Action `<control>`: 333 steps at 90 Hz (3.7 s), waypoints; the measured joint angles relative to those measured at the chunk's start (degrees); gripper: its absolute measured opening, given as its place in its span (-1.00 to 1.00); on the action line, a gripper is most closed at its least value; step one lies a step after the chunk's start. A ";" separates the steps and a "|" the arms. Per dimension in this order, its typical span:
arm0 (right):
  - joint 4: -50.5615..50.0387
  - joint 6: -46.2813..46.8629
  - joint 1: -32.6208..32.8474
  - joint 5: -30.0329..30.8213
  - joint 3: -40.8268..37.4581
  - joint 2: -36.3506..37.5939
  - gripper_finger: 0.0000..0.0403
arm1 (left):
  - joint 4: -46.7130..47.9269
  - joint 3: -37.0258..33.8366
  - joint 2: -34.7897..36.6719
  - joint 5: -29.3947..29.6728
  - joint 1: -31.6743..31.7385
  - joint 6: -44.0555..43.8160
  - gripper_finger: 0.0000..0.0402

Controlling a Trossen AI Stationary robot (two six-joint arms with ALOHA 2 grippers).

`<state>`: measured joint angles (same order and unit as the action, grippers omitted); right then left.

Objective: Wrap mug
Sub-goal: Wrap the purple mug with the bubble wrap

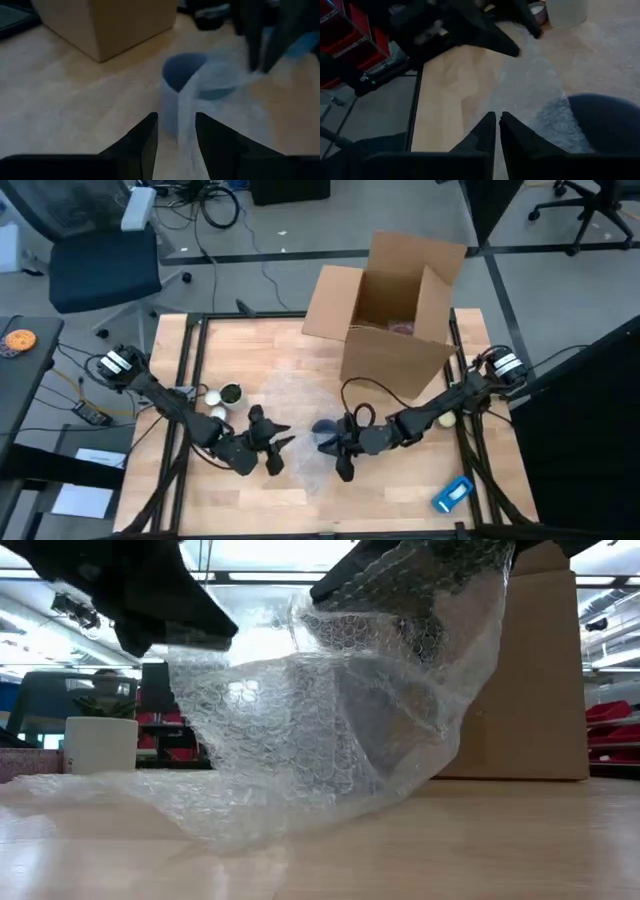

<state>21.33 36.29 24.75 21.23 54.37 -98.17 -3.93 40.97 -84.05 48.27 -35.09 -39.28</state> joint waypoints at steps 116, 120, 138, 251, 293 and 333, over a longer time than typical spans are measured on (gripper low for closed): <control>-10.25 -13.50 24.19 17.71 0.00 18.69 -0.75 | -8.73 0.00 -2.10 -3.48 -0.26 20.06 -1.00; -13.73 -8.76 25.63 19.73 0.00 18.64 -0.74 | -8.78 0.00 -2.10 -3.49 -0.26 20.09 -1.00; -29.13 9.57 29.83 26.73 -0.02 17.15 -0.60 | -9.69 0.00 -2.10 -3.61 -0.26 20.43 -1.00; -30.28 8.81 0.99 22.73 -2.12 16.68 -0.59 | -26.26 0.00 -2.10 -25.46 3.77 33.48 -1.00; -38.27 6.67 3.86 21.51 0.09 20.49 -0.63 | -31.99 0.02 -2.10 -28.04 4.43 31.47 -1.00; -55.39 31.71 15.86 20.00 0.86 18.91 -0.63 | -34.84 0.02 -2.10 -27.76 4.98 28.47 -1.00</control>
<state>-34.05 68.00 40.61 41.23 55.23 -79.27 -38.77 40.99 -86.15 20.51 -30.11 -10.81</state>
